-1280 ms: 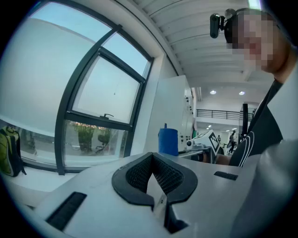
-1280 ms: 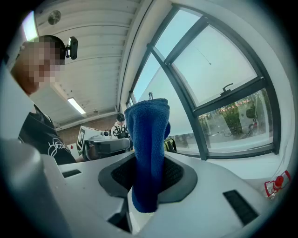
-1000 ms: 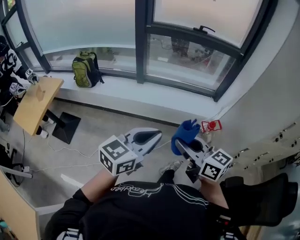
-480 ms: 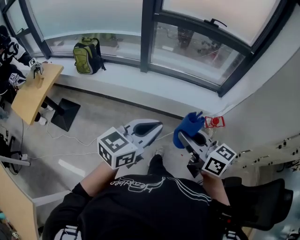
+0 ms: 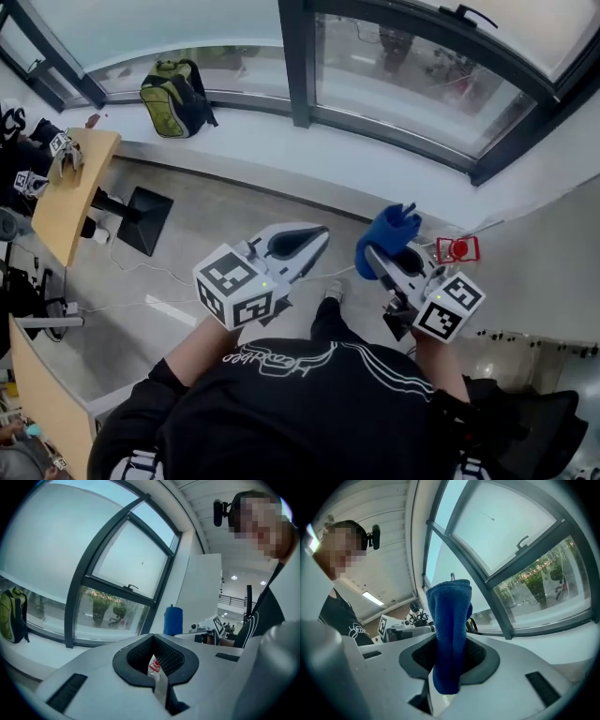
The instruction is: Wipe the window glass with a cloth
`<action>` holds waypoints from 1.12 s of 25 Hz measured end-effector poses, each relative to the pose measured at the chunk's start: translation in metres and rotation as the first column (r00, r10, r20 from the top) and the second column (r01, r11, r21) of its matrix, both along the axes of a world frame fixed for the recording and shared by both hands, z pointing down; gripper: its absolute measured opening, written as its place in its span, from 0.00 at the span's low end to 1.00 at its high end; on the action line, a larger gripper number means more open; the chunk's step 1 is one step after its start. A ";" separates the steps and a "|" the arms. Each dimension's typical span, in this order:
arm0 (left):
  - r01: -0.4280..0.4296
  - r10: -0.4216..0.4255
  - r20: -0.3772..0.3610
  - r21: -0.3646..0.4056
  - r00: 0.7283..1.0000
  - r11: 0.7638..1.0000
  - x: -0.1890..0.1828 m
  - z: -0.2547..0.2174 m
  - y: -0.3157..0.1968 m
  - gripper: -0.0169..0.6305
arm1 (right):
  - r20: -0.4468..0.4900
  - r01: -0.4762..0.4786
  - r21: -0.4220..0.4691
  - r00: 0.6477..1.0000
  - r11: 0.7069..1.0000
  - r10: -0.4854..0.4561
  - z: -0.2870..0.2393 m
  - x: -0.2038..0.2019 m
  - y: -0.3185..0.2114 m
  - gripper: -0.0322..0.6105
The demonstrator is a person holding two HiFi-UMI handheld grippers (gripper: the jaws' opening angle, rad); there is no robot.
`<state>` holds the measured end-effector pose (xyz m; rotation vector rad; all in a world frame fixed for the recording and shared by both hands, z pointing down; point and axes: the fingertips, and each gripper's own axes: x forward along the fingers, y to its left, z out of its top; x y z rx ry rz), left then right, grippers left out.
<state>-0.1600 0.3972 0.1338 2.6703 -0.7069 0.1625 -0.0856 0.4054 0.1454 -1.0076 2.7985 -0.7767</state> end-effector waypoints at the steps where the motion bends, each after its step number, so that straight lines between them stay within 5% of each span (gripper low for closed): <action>1: 0.003 -0.003 0.002 -0.002 1.000 1.000 0.008 0.003 -0.023 0.03 | -0.002 -0.004 -0.003 1.000 1.000 0.004 0.005 0.009 -0.021 0.20; 6: 0.009 -0.009 0.028 -0.008 1.000 1.000 0.054 0.014 -0.124 0.03 | 0.021 -0.042 -0.037 0.999 0.998 0.043 0.020 0.057 -0.128 0.20; 12: 0.023 -0.022 0.033 -0.018 0.999 1.000 0.066 0.020 -0.183 0.03 | -0.030 -0.083 -0.030 0.996 0.996 0.082 0.022 0.085 -0.204 0.20; 21: 0.050 -0.048 0.041 -0.047 0.998 0.998 0.044 0.046 -0.257 0.03 | -0.082 -0.116 0.001 0.990 0.993 0.116 0.044 0.069 -0.288 0.20; 28: 0.087 -0.083 0.044 -0.083 0.996 0.993 0.031 0.086 -0.366 0.03 | -0.132 -0.144 -0.014 0.981 0.989 0.141 0.084 0.055 -0.392 0.20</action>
